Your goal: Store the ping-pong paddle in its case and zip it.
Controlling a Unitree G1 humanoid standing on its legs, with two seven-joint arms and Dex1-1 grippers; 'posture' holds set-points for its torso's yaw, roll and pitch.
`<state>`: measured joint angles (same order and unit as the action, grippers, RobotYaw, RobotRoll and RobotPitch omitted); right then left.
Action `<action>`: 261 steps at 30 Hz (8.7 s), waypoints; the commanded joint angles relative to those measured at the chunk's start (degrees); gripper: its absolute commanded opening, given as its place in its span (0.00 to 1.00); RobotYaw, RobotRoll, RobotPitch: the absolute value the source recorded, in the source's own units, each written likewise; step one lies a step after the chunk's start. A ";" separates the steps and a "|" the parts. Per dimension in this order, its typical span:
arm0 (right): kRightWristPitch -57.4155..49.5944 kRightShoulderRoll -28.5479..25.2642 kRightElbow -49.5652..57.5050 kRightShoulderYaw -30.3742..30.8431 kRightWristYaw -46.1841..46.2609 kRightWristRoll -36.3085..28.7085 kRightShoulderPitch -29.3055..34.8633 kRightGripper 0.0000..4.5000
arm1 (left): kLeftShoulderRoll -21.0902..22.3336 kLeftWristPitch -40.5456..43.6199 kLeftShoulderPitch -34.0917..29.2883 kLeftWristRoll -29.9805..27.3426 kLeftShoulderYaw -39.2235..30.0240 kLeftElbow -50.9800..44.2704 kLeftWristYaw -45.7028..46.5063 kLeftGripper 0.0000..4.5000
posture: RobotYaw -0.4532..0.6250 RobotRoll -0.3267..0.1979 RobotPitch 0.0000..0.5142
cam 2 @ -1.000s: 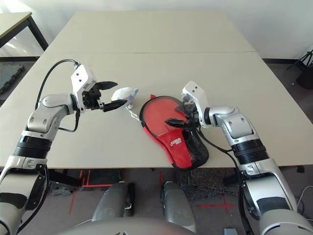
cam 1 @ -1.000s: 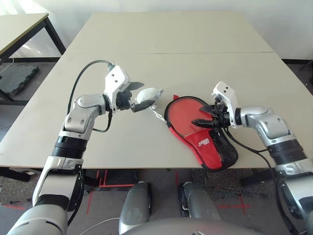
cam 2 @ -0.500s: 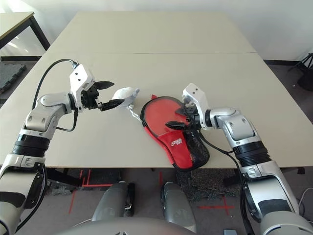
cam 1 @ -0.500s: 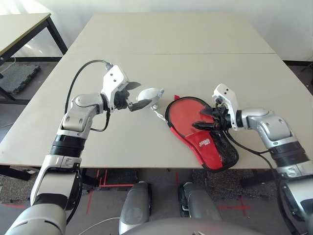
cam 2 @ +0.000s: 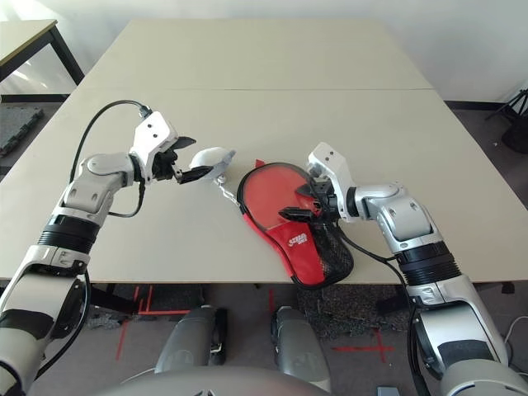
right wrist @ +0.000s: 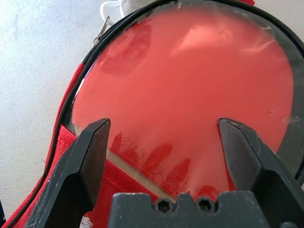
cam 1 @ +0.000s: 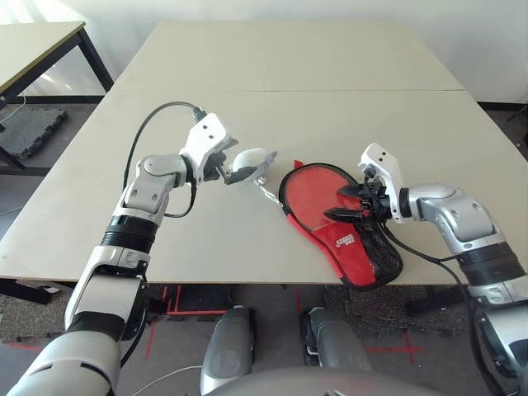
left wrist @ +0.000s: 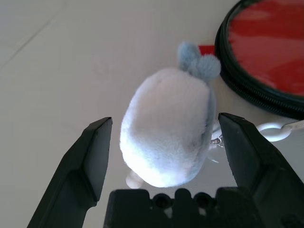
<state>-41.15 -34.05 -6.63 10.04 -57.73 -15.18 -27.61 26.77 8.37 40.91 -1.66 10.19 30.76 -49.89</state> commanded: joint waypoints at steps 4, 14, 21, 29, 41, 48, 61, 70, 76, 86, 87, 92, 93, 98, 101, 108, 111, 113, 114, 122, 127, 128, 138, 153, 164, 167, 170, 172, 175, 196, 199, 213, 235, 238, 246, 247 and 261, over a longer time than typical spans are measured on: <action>-2.11 -0.14 -1.62 1.25 0.34 0.25 1.95 1.00 | -0.79 -3.14 2.32 4.55 2.64 4.95 0.85 0.52 | 0.47 0.62 0.22; -1.88 -0.28 -2.48 1.99 1.24 1.23 3.18 1.00 | -4.90 -10.49 11.82 8.79 2.94 18.73 5.61 0.00 | 0.47 0.62 0.22; -2.14 -0.40 -1.84 2.08 1.37 1.07 3.94 1.00 | -8.31 -14.96 19.09 11.94 2.84 29.02 13.23 0.00 | 0.46 0.62 0.21; -2.57 0.11 -0.92 1.97 1.98 0.78 5.76 1.00 | -13.18 -19.35 25.72 15.36 3.86 37.42 18.58 0.00 | 0.45 0.62 0.22; -4.26 0.23 1.85 1.35 3.30 0.01 8.55 1.00 | -20.37 -21.31 33.40 23.59 8.05 45.38 29.03 0.00 | 0.41 0.62 0.23; -5.32 0.47 3.65 1.09 4.19 -0.58 9.55 1.00 | -23.17 -21.39 35.75 26.21 9.38 46.61 30.09 0.00 | 0.38 0.62 0.25; -5.54 0.82 3.45 1.33 4.75 -1.29 8.56 1.00 | -29.60 -26.24 31.55 30.26 13.85 46.57 25.78 0.00 | 0.38 0.62 0.25; -5.49 1.22 3.43 1.17 4.99 -1.53 8.22 1.00 | -31.38 -25.85 29.19 32.18 15.52 46.68 25.49 0.16 | 0.38 0.62 0.24; -4.84 1.41 2.66 1.29 5.12 -1.54 7.69 1.00 | -30.36 -26.38 30.01 30.21 13.59 46.29 23.72 0.63 | 0.39 0.62 0.22; -3.64 0.96 0.76 1.60 3.98 -1.22 6.03 1.00 | -22.08 -27.66 33.04 23.79 6.81 43.57 10.51 1.00 | 0.42 0.62 0.18; -3.50 0.88 0.71 1.67 3.72 -1.19 5.98 1.00 | -21.32 -26.99 32.35 22.54 6.09 43.01 7.32 1.00 | 0.43 0.62 0.17; -2.78 0.45 0.19 2.13 2.39 -0.89 5.58 1.00 | -18.68 -21.10 26.24 16.00 3.23 37.22 -9.37 1.00 | 0.45 0.62 0.16; -2.54 0.41 -0.13 2.23 2.20 -0.77 5.35 1.00 | -18.34 -19.51 24.75 15.03 3.05 35.47 -11.72 1.00 | 0.45 0.62 0.16; -1.62 0.19 -1.74 2.66 1.25 -0.30 3.92 1.00 | -17.65 -12.79 18.32 12.38 3.44 26.54 -17.40 1.00 | 0.45 0.62 0.15; -1.40 0.01 -2.07 2.61 0.92 -0.19 3.51 1.00 | -17.61 -10.83 15.82 12.21 4.33 23.35 -17.62 1.00 | 0.45 0.62 0.16; -1.41 -0.83 -1.78 2.20 0.82 -0.27 3.66 1.00 | -18.36 -7.66 11.74 11.90 6.54 19.50 -18.33 1.00 | 0.44 0.62 0.17; -1.48 -1.02 -1.61 2.15 0.83 -0.28 3.76 1.00 | -18.68 -7.09 10.45 12.44 7.96 19.47 -18.09 1.00 | 0.44 0.62 0.18; -1.49 -1.22 -1.55 2.13 0.74 -0.30 3.66 1.00 | -18.88 -6.60 9.92 12.46 8.60 19.40 -18.05 1.00 | 0.43 0.62 0.19; -1.49 -1.39 -1.53 2.05 0.69 -0.32 3.50 1.00 | -18.97 -6.30 9.74 12.46 8.81 19.39 -17.92 1.00 | 0.43 0.62 0.19; -1.81 -6.73 -0.20 -1.42 -3.48 -2.38 -1.91 1.00 | -18.78 -8.25 8.79 13.49 10.64 21.25 -16.82 1.00 | 0.42 0.62 0.23; -1.44 -7.61 -4.81 -5.45 -3.76 -3.94 -12.69 1.00 | -18.81 -7.80 8.52 13.10 10.87 20.86 -17.33 1.00 | 0.43 0.62 0.25; -0.49 -7.08 -6.35 -5.45 -3.35 -3.33 -14.71 1.00 | -18.83 -7.61 8.45 12.97 10.88 20.67 -17.44 1.00 | 0.43 0.62 0.26; 18.10 3.92 -35.06 -1.33 4.24 8.66 -29.59 1.00 | -18.95 -5.77 7.52 11.99 10.68 17.94 -17.57 1.00 | 0.46 0.62 0.29; 29.53 13.71 -60.12 -4.66 13.81 14.06 -35.43 0.86 | -18.03 -2.21 5.14 11.06 11.40 12.39 -17.81 1.00 | 0.48 0.62 0.29; 31.86 11.96 -62.75 -6.50 19.30 16.72 -34.52 0.00 | -17.76 -1.46 4.31 10.84 12.07 11.09 -18.02 1.00 | 0.48 0.62 0.28; 32.01 11.00 -63.16 -6.99 20.02 17.05 -34.28 0.00 | -17.61 -1.38 4.22 10.68 12.21 10.96 -18.01 1.00 | 0.47 0.62 0.28; 32.19 9.73 -63.35 -7.17 20.64 17.41 -34.03 0.00 | -17.48 -1.32 4.16 10.51 12.31 10.88 -18.01 1.00 | 0.47 0.62 0.27; 32.74 7.62 -63.39 -7.16 21.09 17.94 -33.69 0.00 | -17.36 -1.25 3.98 10.41 12.40 10.71 -18.11 1.00 | 0.47 0.62 0.27; 33.30 5.17 -63.58 -7.19 21.69 18.40 -33.35 0.00 | -17.35 -0.97 3.55 10.26 12.64 10.16 -18.20 1.00 | 0.47 0.62 0.27; 29.94 -11.68 -57.72 -6.78 3.98 17.94 -26.89 0.00 | -17.67 0.45 3.17 9.58 13.57 9.16 -18.13 1.00 | 0.45 0.62 0.30; 25.19 -15.95 -48.95 -6.33 -5.95 16.42 -21.69 0.00 | -17.70 0.18 3.45 9.55 13.53 9.73 -17.77 1.00 | 0.45 0.62 0.31; 2.29 -30.43 -8.71 -8.37 -27.38 2.18 6.70 0.00 | -18.18 -0.45 3.88 9.41 13.66 10.91 -17.42 1.00 | 0.44 0.62 0.32; 6.18 -42.78 3.79 -6.85 -31.11 -1.78 34.52 0.00 | -17.94 -0.07 1.93 9.12 13.75 8.44 -17.64 1.00 | 0.44 0.62 0.28; 7.27 -42.08 1.71 -5.97 -30.64 -1.43 32.57 0.00 | -17.65 0.14 1.76 9.08 13.58 8.17 -17.62 1.00 | 0.44 0.62 0.27; -1.24 -39.48 2.62 -10.84 -33.13 -11.39 24.18 0.32 | -16.52 0.96 1.38 8.31 12.90 6.79 -17.64 1.00 | 0.45 0.62 0.26; -2.22 -40.48 2.91 -11.92 -34.07 -14.07 23.53 0.41 | -16.15 1.03 1.32 8.11 12.73 6.55 -17.61 1.00 | 0.45 0.62 0.26; -2.20 -24.96 -20.75 -19.33 -10.81 -10.65 -2.00 0.99 | -10.05 9.50 -2.46 1.42 4.91 -3.22 -14.97 1.00 | 0.47 0.62 0.26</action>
<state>-43.41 -59.98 -27.29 -7.85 -70.29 -25.60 -30.64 15.13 14.17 40.38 0.55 16.66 28.07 -66.41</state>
